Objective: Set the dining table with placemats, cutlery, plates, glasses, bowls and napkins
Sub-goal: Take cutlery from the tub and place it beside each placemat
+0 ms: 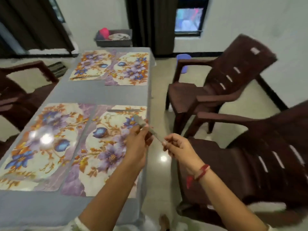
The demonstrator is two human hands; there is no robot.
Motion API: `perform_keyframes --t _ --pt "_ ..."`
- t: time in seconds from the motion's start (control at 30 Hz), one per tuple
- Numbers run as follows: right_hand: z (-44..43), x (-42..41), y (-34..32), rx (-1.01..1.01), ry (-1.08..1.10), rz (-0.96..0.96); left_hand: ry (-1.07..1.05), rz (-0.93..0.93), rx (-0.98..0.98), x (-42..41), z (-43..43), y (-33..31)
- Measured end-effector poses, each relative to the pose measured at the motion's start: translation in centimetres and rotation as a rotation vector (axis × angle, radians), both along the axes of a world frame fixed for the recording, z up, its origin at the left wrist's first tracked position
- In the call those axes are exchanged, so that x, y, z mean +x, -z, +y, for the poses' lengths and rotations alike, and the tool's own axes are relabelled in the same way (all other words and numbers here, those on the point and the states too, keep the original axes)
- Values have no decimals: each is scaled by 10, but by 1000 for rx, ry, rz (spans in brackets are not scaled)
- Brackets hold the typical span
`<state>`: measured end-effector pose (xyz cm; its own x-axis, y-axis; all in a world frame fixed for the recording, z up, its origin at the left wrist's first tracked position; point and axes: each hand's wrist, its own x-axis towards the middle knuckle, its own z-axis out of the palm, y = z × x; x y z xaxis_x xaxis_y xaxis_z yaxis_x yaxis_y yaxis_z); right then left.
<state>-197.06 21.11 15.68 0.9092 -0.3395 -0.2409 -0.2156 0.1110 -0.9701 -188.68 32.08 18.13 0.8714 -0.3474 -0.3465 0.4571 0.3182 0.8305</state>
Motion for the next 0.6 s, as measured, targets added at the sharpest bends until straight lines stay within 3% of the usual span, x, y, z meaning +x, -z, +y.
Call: perform_keyframes --t 0.13,0.33,0.5,0.6 --pt "-47 -90 -13 -25 266 -49 280 -102 159 -47 -35 -5" --pt "-125 -250 -13 124 796 -172 764 -297 302 -154 -135 -11" --pt "-201 -409 0 237 1109 -223 1091 -485 304 -293 -248 -1" --pt "-246 -491 8 287 1249 -223 1185 -580 267 -373 -319 5"
